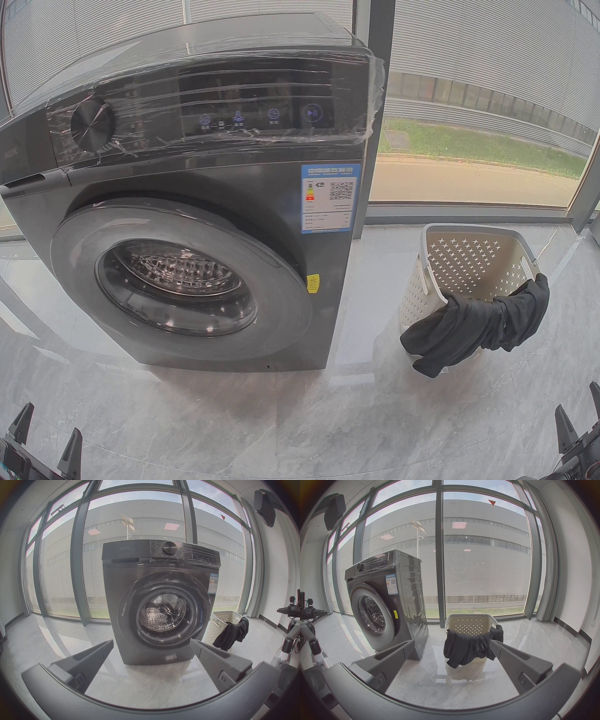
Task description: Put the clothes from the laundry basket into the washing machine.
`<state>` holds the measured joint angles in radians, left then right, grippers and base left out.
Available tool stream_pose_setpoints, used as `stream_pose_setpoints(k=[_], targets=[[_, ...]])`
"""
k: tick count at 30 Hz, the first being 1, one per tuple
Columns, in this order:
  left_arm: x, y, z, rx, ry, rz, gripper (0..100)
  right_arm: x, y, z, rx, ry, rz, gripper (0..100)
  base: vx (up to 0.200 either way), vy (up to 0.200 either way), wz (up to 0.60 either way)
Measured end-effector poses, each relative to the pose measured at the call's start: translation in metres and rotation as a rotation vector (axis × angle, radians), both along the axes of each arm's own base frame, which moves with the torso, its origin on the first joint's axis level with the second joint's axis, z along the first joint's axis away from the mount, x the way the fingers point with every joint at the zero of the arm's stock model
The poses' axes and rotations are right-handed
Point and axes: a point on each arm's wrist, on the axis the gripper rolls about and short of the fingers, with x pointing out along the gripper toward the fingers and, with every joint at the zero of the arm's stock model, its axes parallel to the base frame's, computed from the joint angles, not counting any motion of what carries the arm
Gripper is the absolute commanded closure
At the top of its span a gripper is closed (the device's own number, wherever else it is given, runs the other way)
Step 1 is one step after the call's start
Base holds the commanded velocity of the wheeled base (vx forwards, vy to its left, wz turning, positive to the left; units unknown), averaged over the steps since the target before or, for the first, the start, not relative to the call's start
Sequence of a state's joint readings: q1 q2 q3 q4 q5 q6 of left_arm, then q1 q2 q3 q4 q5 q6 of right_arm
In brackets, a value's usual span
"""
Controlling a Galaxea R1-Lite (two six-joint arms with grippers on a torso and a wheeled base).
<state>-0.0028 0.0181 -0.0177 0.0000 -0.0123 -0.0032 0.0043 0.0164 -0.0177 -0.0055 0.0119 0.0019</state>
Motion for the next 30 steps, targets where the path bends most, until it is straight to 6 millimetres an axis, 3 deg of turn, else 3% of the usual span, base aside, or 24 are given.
stream_pose_setpoints(k=[23,30], targets=[[0.0000,0.0000,0.0000,-0.001,0.000,0.000,0,0.0000,0.0000,0.0000,0.000,0.000,0.000,0,0.000,0.200,0.00],[0.0000,0.0000,0.0001,0.000,-0.001,0.000,0,0.0000,0.0000,0.0000,0.000,0.000,0.000,0,0.000,0.000,0.00]])
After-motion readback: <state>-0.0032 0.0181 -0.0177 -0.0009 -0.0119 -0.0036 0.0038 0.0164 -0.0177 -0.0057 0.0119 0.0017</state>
